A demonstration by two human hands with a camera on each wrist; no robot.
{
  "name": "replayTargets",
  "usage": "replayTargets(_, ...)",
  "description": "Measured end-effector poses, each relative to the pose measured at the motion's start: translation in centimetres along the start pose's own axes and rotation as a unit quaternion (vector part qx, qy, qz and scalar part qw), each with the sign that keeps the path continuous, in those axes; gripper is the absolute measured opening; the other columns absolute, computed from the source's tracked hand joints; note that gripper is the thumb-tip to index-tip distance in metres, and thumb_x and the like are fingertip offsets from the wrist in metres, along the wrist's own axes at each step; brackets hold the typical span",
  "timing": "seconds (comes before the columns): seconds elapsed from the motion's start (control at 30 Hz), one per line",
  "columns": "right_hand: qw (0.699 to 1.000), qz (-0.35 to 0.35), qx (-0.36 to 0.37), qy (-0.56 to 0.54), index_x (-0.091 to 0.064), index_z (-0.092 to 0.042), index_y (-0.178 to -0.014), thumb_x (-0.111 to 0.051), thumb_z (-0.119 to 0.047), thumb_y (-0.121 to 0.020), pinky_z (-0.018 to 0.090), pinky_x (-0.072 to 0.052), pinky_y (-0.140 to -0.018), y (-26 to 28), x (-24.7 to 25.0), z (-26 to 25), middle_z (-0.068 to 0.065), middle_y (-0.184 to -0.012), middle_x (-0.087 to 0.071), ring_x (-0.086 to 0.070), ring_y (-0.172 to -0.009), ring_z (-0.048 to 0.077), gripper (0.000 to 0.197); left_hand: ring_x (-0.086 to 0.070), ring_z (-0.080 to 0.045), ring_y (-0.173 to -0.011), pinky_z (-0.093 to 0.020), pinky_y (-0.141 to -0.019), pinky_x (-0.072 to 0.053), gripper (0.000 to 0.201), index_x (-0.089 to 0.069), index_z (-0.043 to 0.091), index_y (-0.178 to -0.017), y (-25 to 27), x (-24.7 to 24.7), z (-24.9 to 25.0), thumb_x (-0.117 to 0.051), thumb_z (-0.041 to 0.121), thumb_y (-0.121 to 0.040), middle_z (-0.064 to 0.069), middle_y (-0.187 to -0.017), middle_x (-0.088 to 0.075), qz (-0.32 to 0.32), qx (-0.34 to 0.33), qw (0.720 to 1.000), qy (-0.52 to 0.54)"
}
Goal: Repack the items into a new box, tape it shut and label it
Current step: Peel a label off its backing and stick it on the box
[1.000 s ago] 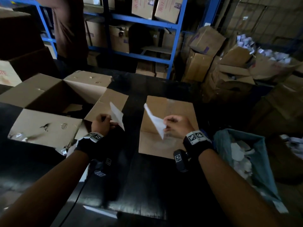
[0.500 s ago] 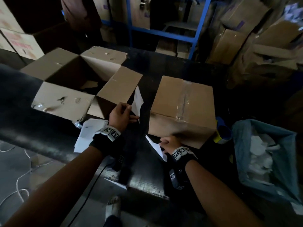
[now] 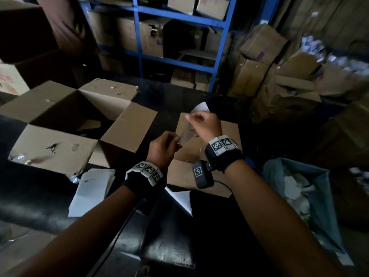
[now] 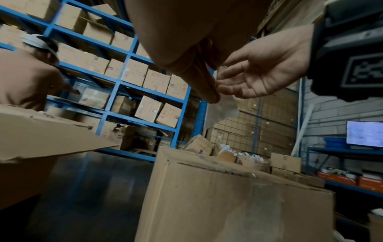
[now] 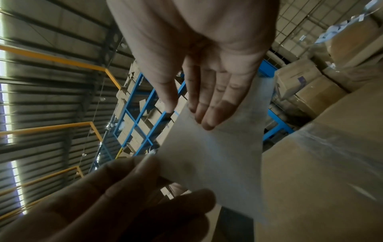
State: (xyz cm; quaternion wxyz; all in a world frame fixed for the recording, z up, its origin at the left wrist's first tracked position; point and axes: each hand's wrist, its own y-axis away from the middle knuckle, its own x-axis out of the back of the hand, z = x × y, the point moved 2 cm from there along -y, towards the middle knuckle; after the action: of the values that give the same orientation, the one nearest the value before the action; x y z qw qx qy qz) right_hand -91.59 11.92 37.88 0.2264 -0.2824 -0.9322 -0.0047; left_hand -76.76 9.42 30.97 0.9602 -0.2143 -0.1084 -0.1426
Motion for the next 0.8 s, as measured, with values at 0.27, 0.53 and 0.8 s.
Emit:
replayTargets(0.27, 0.997, 0.075, -0.012, 0.012, -0.068, -0.026, -0.072, -0.061, -0.013, -0.08, 0.034, -0.061, -0.065, -3.3, 0.1, -0.7, 0.001, -0.07, -0.071, -0.071, -0.069, 0.015, 0.017, -0.063, -0.004, -0.068, -0.013, -0.065, -0.05, 0.013, -0.063, 0.013, -0.096, -3.9, -1.2, -1.0, -0.059, 0.024, -0.089, -0.004, -0.086, -0.068, -0.035, -0.092, 0.995, -0.035)
replayTargets(0.53, 0.998, 0.05, -0.027, -0.008, -0.07, -0.018, -0.081, -0.061, -0.009, -0.086, 0.016, -0.053, -0.055, -5.5, 0.2, 0.5, -0.002, -0.075, -0.067, -0.064, -0.068, 0.011, 0.013, -0.061, -0.013, -0.089, -0.034, -0.079, -0.051, 0.04, -0.058, 0.027, -0.103, -8.1, 0.6, -4.3, -0.036, 0.056, -0.087, 0.005, -0.097, -0.062, -0.05, -0.04, 0.998, -0.021)
replayTargets(0.8, 0.998, -0.018, -0.042, -0.045, -0.068, -0.017, -0.089, -0.062, -0.009, -0.09, 0.017, -0.048, -0.054, -6.1, -0.3, 3.2, 0.003, -0.074, -0.065, -0.057, -0.057, 0.003, 0.01, -0.059, -0.017, -0.078, -0.031, -0.079, -0.051, 0.025, -0.065, 0.015, -0.08, -12.7, 0.8, -6.5, -0.054, 0.034, -0.092, -0.001, -0.08, -0.063, -0.09, 0.117, 0.988, 0.05)
